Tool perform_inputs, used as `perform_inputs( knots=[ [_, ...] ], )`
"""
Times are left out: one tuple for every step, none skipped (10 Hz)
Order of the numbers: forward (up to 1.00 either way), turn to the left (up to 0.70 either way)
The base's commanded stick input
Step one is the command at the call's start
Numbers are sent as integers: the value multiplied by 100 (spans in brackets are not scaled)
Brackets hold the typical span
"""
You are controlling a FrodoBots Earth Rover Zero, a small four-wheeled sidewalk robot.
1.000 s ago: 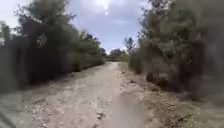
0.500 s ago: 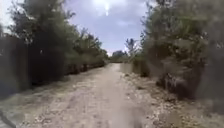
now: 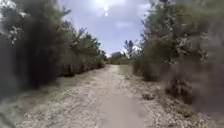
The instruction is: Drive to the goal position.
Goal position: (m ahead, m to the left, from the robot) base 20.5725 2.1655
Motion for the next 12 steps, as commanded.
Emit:
perform_inputs(
  knots=[
    [85, 0],
    [85, 0],
    [85, 0],
    [85, 0],
    [85, 0],
    [85, 0],
    [85, 0],
    [85, 0],
    [85, 0],
    [85, 0],
    [85, 0],
    [85, 0]
  ],
)
